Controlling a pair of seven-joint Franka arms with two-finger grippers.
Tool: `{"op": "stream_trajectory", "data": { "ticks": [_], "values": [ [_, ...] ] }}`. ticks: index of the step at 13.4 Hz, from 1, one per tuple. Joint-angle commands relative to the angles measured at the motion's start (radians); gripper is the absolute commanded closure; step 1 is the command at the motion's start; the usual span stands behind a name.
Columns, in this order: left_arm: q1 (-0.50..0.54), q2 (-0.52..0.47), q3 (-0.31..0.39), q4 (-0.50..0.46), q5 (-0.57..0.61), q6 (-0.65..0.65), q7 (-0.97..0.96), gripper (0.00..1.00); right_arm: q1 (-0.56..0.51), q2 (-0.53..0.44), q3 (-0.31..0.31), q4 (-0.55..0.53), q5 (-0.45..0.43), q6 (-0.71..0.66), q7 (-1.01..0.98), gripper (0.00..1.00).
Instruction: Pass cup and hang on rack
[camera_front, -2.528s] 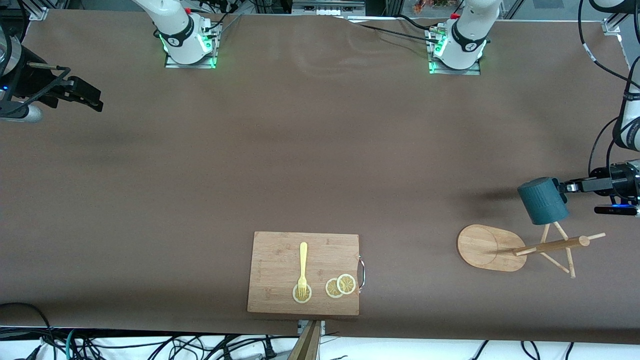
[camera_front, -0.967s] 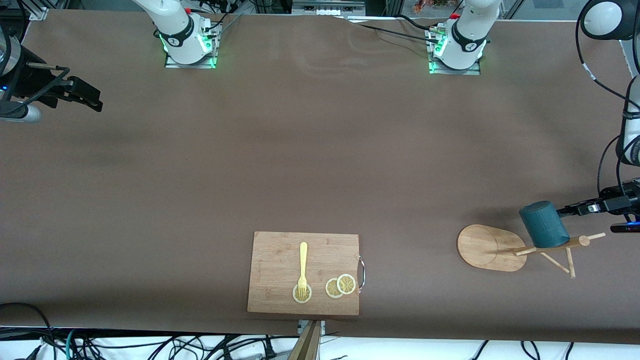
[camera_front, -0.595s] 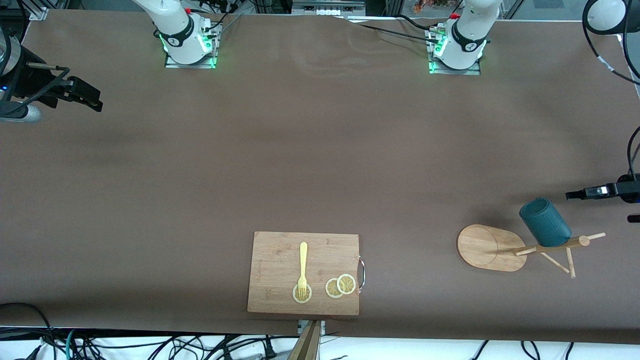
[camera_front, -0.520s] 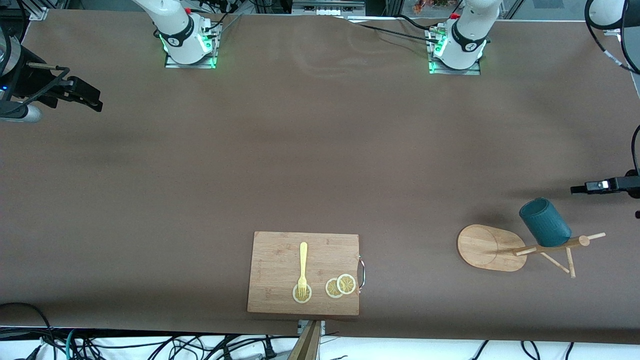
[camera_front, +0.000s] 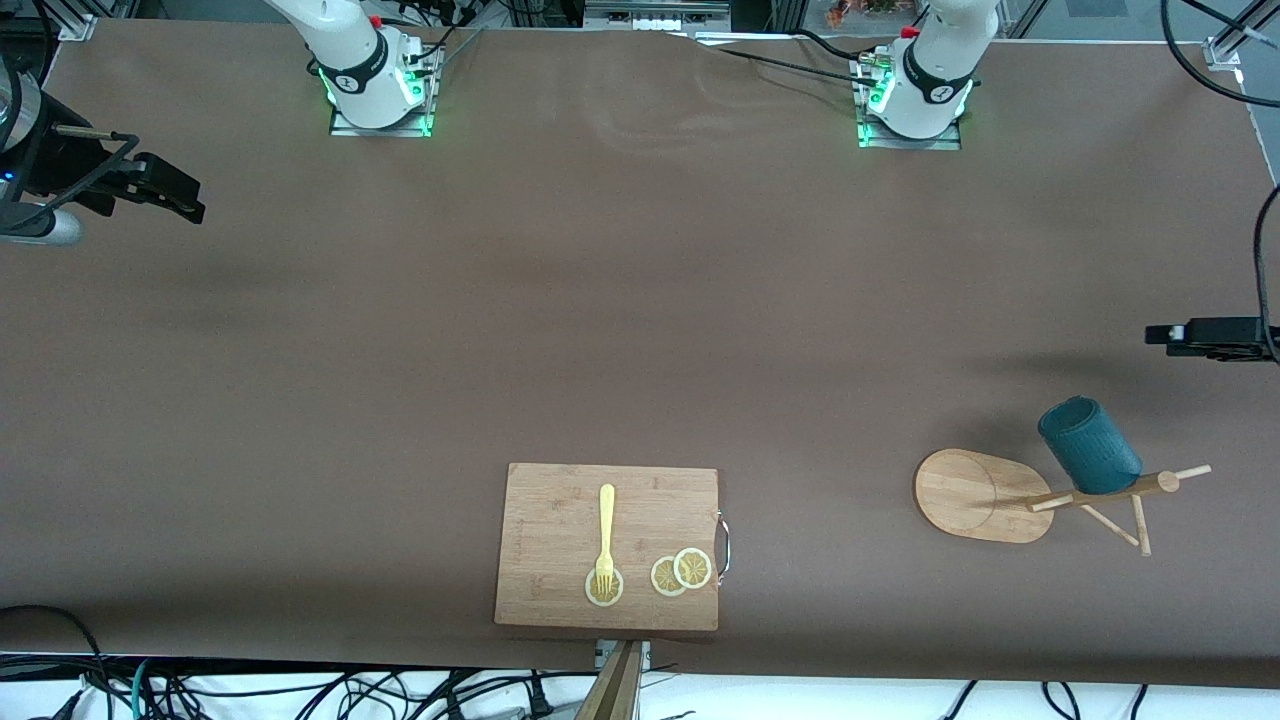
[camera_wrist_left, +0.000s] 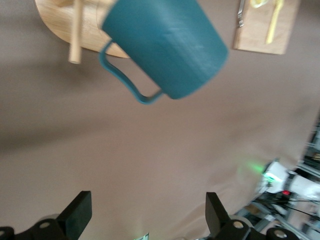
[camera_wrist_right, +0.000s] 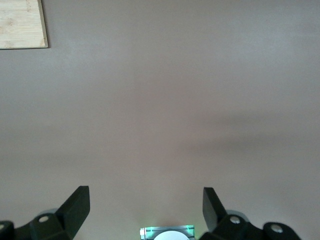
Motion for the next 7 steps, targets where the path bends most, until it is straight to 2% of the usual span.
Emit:
{"op": "stream_trajectory", "data": {
  "ticks": [1, 4, 7],
  "values": [
    [-0.142, -0.096, 0.015, -0.032, 0.133, 0.01, -0.116, 0.0, -0.001, 0.003, 0.001, 0.015, -0.009, -0.01, 0.003, 0.0],
    [-0.322, -0.158, 0.014, -0.033, 0.32, 0.029, -0.205, 0.0, -0.001, 0.003, 0.001, 0.015, -0.009, -0.01, 0.003, 0.0],
    [-0.413, -0.196, 0.014, -0.059, 0.371, 0.049, -0.224, 0.0, 0.001, 0.003, 0.001, 0.015, -0.009, -0.01, 0.003, 0.0]
  ]
}}
